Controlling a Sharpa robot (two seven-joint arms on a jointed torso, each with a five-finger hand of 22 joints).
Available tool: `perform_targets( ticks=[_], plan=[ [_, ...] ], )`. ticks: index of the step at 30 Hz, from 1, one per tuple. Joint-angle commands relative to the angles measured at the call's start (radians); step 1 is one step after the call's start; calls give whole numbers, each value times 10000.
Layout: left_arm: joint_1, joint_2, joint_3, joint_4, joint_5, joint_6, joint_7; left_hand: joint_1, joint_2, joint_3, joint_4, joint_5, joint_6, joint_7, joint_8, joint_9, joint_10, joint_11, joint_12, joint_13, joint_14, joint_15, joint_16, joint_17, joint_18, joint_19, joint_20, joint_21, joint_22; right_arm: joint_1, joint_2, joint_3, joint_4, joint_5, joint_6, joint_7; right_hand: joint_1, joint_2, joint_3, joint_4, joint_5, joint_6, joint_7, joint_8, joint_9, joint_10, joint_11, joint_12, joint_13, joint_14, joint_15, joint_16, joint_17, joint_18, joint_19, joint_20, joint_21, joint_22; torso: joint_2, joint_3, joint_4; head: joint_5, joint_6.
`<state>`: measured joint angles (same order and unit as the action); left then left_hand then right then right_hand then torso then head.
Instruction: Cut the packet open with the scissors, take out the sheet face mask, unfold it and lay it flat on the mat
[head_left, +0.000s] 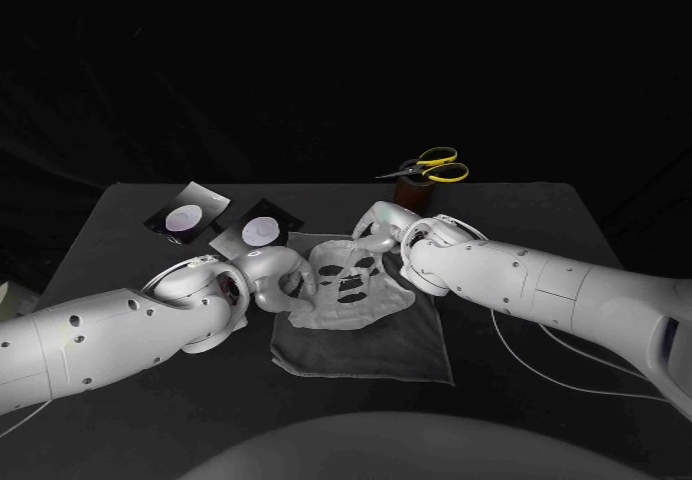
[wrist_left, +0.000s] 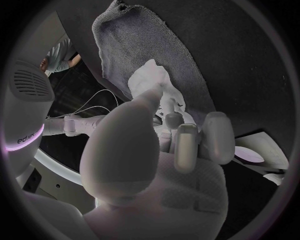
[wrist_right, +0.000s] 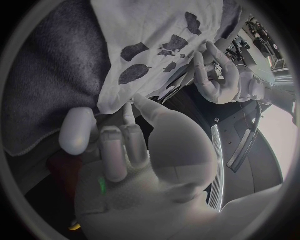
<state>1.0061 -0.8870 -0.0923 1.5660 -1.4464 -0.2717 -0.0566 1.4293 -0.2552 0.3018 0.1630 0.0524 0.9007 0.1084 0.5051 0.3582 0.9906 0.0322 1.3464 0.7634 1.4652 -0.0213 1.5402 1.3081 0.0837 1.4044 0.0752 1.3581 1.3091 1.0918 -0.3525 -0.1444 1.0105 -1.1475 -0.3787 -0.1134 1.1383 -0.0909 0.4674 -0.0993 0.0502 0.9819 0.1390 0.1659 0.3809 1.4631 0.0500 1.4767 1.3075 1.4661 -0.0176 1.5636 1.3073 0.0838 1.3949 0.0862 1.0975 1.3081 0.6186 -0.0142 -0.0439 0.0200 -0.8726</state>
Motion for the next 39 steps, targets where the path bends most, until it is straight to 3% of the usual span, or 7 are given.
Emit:
perform_targets(
  ticks=[1,10,17,25,28,34,39],
  plan=[
    [-1,-4,0,48,-184,228,-149,126,0,-52,3,-30,-20,-42,66,16,97,-4,50,32,557,-51,39,1567,-154,65,-34,67,387,-34,5,-8,36,-462,47,-58,-22,-21,-90,4,-14,0,-27,-12,5,668,15,34,1880,1021,1,29,2520,77,46,-6,-12,1385,24,5,-2,25,0],
    [-1,6,-2,60,-245,336,-245,155,17,-76,20,-29,-19,-47,87,22,118,-8,69,66,558,-54,39,1569,-155,67,-36,74,394,-64,-7,-8,155,-1189,-237,-15,54,-6,-111,-15,-14,109,-67,33,22,686,-17,78,1916,1025,-18,36,2538,68,71,-10,56,1403,32,1,-1,48,0],
    [-1,21,-2,81,-265,399,-298,181,31,-93,32,-29,-19,-50,102,26,130,-10,82,87,559,-56,40,1571,-155,67,-37,77,397,-130,93,-9,-46,-1393,-195,-87,45,-31,-144,-10,-17,116,-65,30,21,678,-20,60,1901,1022,-26,30,2522,74,62,-14,32,1397,47,-7,19,41,0],
    [-1,20,-2,116,-283,468,-359,181,31,-93,32,-29,-19,-50,102,26,130,-10,82,87,559,-56,40,1571,-155,67,-37,77,397,-208,183,-10,-157,-1453,-63,-148,17,-39,-179,17,-17,120,-65,25,18,679,-19,63,1903,1022,-27,30,2523,78,54,-17,11,1391,61,-9,2,105,0],
    [-1,19,-2,113,-287,487,-375,181,31,-93,32,-29,-19,-50,102,26,130,-10,82,87,559,-56,40,1571,-155,67,-37,77,397,-223,185,-11,-124,-1534,-50,-134,28,-20,-191,28,-17,174,-86,49,28,680,-32,66,1906,1023,-33,32,2529,74,63,-20,36,1397,52,-3,-16,119,0],
    [0,20,-2,99,-294,530,-405,213,53,-115,51,-29,-19,-54,123,32,130,-13,92,93,558,-59,39,1570,-152,59,-40,71,391,-247,156,-12,-29,-1817,-94,-51,262,107,-179,-35,-17,637,-282,271,128,729,-194,167,1990,1024,-157,34,2534,69,87,-101,103,1415,46,4,-29,130,0],
    [0,19,-2,83,-298,572,-436,213,53,-115,51,-29,-19,-54,123,32,130,-13,92,93,558,-59,39,1570,-152,59,-40,71,391,-272,112,-13,74,-2169,-337,31,271,108,-180,-40,-17,650,-288,277,132,731,-201,171,1993,1023,-163,33,2529,67,91,-106,114,1418,54,12,-28,128,0]
  ],
)
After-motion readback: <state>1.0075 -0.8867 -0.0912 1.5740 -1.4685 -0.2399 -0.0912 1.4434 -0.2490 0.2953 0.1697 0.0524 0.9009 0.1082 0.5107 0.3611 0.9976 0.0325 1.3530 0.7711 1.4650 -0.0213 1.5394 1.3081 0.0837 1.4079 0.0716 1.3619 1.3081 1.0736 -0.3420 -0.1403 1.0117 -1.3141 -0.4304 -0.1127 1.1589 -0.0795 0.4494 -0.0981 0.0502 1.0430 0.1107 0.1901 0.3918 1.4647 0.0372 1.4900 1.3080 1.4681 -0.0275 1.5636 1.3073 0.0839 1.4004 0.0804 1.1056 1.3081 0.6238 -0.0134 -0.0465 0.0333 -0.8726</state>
